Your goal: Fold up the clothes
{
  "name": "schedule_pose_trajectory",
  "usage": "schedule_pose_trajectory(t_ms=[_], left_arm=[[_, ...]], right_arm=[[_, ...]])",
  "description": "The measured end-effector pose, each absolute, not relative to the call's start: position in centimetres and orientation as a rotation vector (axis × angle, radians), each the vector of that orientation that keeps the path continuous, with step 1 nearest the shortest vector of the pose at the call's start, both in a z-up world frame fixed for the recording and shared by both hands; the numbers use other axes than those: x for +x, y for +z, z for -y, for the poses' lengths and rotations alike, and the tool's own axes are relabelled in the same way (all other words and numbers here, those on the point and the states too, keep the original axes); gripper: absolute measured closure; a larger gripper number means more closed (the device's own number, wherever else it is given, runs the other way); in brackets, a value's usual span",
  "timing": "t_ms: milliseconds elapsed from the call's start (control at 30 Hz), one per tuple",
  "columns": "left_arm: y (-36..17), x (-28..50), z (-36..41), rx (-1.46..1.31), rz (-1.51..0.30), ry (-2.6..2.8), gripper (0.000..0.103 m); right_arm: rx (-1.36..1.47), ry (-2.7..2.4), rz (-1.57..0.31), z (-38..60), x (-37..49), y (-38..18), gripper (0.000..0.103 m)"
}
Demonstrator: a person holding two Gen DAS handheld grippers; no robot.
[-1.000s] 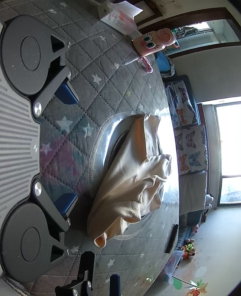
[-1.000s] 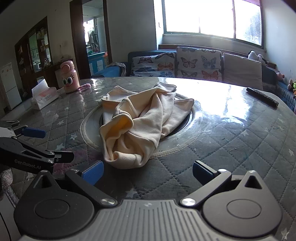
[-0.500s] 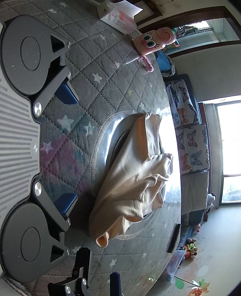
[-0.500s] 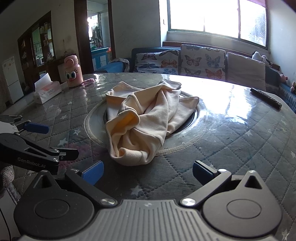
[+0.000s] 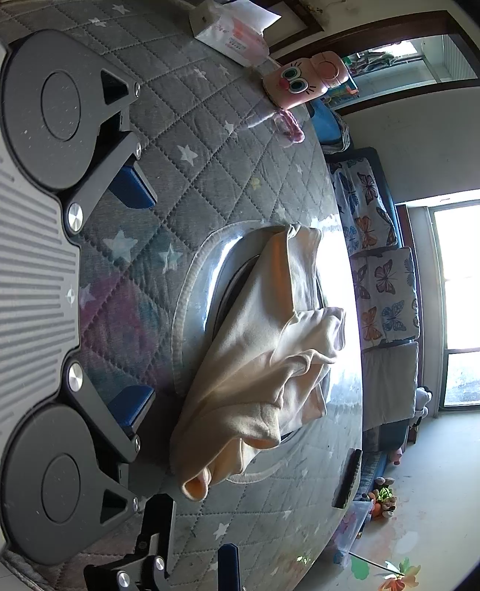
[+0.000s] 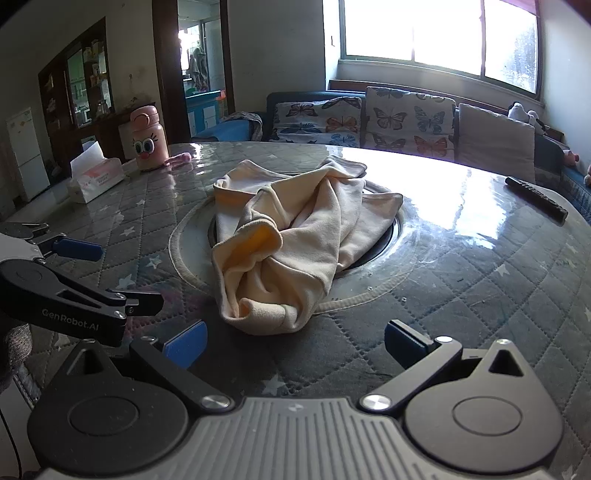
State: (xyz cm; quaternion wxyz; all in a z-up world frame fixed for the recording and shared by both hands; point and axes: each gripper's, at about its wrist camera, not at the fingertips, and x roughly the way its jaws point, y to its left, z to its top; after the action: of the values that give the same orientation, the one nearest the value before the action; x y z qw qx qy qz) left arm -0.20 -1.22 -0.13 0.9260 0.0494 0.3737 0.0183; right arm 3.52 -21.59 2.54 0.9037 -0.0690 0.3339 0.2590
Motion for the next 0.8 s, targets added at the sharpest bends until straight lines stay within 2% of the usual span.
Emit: schedule_pose_trajectory(t_ms=[800], left_arm=[[0.3,1.9,1.0,0.116,-0.77,0.045,0.0]], right_arm=[[-0.143,0.546,-0.693,21.2,5.1,3.1,0.0]])
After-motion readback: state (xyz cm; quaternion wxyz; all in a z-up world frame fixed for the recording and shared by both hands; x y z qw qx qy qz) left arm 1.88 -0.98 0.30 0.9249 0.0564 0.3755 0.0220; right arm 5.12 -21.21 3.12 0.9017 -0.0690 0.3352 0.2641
